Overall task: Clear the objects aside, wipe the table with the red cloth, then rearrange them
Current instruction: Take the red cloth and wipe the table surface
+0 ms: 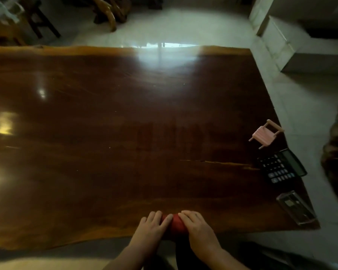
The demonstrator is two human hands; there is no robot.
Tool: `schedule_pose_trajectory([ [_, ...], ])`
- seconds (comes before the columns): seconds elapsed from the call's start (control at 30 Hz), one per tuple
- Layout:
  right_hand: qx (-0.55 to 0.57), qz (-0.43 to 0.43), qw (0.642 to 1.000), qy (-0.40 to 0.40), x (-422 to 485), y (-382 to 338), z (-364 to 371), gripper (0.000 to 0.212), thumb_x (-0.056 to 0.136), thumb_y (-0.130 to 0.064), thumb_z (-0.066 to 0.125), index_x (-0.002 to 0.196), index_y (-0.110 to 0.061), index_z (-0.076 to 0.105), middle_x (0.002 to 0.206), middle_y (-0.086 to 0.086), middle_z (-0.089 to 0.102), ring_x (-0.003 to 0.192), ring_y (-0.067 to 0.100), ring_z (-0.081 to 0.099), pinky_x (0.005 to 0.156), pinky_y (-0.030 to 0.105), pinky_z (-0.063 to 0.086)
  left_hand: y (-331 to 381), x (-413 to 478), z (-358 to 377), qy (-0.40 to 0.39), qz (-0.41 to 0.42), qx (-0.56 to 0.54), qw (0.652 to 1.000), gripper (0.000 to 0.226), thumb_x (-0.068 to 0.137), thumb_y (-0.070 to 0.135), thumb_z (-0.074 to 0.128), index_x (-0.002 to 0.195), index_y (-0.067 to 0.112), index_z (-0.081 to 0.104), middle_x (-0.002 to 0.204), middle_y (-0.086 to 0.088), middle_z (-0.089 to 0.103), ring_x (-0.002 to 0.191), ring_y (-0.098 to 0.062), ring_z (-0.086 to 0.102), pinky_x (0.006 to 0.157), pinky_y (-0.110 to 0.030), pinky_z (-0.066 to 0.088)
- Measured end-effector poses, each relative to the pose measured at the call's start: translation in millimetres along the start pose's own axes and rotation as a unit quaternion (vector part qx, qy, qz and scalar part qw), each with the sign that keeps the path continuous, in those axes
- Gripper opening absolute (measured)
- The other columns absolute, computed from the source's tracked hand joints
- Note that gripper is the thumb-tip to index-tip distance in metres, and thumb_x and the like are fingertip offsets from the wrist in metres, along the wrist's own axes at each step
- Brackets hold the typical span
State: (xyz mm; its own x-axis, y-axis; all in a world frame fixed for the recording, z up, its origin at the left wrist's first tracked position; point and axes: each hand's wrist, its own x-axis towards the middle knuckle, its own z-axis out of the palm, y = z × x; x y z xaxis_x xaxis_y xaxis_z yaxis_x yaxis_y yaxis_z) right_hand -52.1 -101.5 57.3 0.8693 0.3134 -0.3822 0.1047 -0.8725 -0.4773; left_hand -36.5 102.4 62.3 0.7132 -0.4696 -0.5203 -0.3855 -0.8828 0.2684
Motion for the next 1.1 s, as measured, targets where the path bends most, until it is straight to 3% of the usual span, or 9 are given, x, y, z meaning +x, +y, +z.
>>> schedule_pose_trajectory([
  [0.17, 0.006, -0.010, 0.998, 0.060, 58.6, 37.9, -35.5, 0.059, 0.092, -0.013, 0.057, 0.146, -0.027, 0.038, 0.146, -0.009, 0.041, 0.136, 0.012, 0.033, 0.109, 0.031, 0.037, -5.6, 66.7, -31.0, 0.039, -0.005, 0.013, 0.999, 0.081, 0.091, 0.030, 0.053, 0.148, 0.036, -0.004, 0.149, -0.010, 0.027, 0.131, -0.030, 0.029, 0.106, -0.044, 0.030],
  [0.33, 0.014, -0.042, 0.991, 0.125, 148.5, 84.3, -98.9, 0.058, 0.083, 0.006, 0.053, 0.139, -0.010, 0.050, 0.137, 0.006, 0.054, 0.127, 0.025, 0.046, 0.104, 0.039, 0.045, -15.8, 166.4, -94.1, 0.101, -0.016, 0.039, 0.994, 0.068, 0.093, 0.027, 0.043, 0.152, 0.028, 0.010, 0.140, -0.012, 0.037, 0.120, -0.031, 0.038, 0.092, -0.041, 0.036],
  [0.53, 0.005, -0.057, 0.985, 0.160, 259.6, 127.1, -179.5, 0.058, 0.081, 0.006, 0.046, 0.137, -0.006, 0.052, 0.136, 0.010, 0.055, 0.124, 0.030, 0.045, 0.102, 0.044, 0.044, -35.5, 277.3, -181.6, 0.160, -0.023, 0.060, 0.985, 0.075, 0.084, 0.030, 0.061, 0.149, 0.024, 0.024, 0.129, -0.014, 0.043, 0.110, -0.034, 0.042, 0.084, -0.044, 0.039],
  [0.7, 0.000, -0.072, 0.974, 0.216, 321.3, 145.4, -236.1, 0.053, 0.084, 0.005, 0.052, 0.135, -0.010, 0.053, 0.134, 0.007, 0.055, 0.123, 0.030, 0.046, 0.099, 0.042, 0.045, -45.9, 338.9, -237.7, 0.209, -0.026, 0.050, 0.976, 0.076, 0.079, 0.022, 0.065, 0.144, 0.023, 0.026, 0.126, -0.016, 0.043, 0.107, -0.037, 0.043, 0.082, -0.049, 0.041],
  [0.93, -0.042, -0.086, 0.980, 0.172, 314.1, 170.7, -230.8, 0.049, 0.086, 0.001, 0.055, 0.133, -0.012, 0.052, 0.133, 0.009, 0.053, 0.122, 0.030, 0.046, 0.095, 0.049, 0.050, -30.6, 351.5, -213.3, 0.170, -0.038, 0.022, 0.984, 0.078, 0.084, 0.025, 0.061, 0.147, 0.029, 0.015, 0.146, -0.018, 0.028, 0.130, -0.037, 0.027, 0.101, -0.054, 0.035],
  [1.1, -0.002, -0.058, 0.980, 0.191, 259.4, 175.5, -191.6, 0.050, 0.085, 0.001, 0.057, 0.132, -0.014, 0.052, 0.132, 0.005, 0.053, 0.119, 0.028, 0.046, 0.094, 0.046, 0.051, 8.1, 314.0, -167.0, 0.186, -0.052, 0.014, 0.981, 0.078, 0.086, 0.025, 0.061, 0.148, 0.025, 0.014, 0.147, -0.019, 0.030, 0.134, -0.039, 0.025, 0.101, -0.053, 0.035],
])
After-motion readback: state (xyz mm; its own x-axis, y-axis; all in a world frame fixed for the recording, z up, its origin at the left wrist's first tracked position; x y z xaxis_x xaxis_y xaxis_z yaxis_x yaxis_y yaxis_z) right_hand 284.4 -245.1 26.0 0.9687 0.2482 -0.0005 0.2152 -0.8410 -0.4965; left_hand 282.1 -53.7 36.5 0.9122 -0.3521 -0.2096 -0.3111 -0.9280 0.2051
